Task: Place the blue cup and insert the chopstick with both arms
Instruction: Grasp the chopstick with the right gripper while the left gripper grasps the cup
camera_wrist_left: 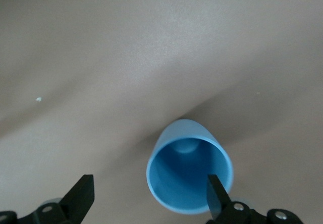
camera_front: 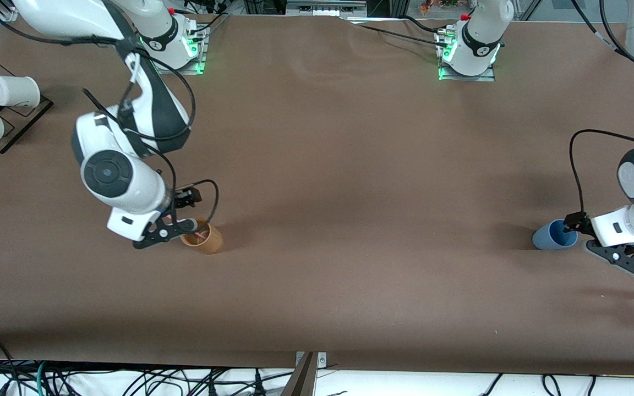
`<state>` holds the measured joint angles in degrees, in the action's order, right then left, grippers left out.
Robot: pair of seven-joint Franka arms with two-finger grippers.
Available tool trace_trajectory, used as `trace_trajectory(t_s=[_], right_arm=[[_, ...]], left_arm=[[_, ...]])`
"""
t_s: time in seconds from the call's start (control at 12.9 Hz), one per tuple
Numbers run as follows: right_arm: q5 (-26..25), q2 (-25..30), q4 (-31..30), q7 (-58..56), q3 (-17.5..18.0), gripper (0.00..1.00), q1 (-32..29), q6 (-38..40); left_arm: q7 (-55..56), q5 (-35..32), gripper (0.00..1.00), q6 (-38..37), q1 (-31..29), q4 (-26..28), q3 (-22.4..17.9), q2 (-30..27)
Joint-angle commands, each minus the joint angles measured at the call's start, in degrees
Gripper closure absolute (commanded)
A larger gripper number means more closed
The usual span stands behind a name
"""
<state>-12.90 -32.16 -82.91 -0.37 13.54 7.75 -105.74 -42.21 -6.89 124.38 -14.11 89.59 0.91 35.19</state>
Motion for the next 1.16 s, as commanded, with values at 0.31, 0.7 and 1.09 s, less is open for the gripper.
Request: trace_trajectory(t_s=[0.31, 0.7, 1.09], right_arm=[[-1.8, -1.9, 1.3, -8.4, 0.1, 0.0, -1.2, -0.7], [-1.8, -2.4, -0.1, -14.3, -0.2, 0.25, -3.1, -0.4], [-1.6, -2.6, -0.8, -14.6, -0.2, 0.59, -3.4, -0.7]], left_arm=[[-2.8, 1.2, 1.0, 3.9, -2.1, 0.2, 1.0, 4.1], [-1.9, 4.8, 1.0, -3.7, -1.3, -0.6, 1.8, 1.9], [15.7, 3.9, 1.0, -17.2, -0.8, -0.6, 14.6, -4.8]])
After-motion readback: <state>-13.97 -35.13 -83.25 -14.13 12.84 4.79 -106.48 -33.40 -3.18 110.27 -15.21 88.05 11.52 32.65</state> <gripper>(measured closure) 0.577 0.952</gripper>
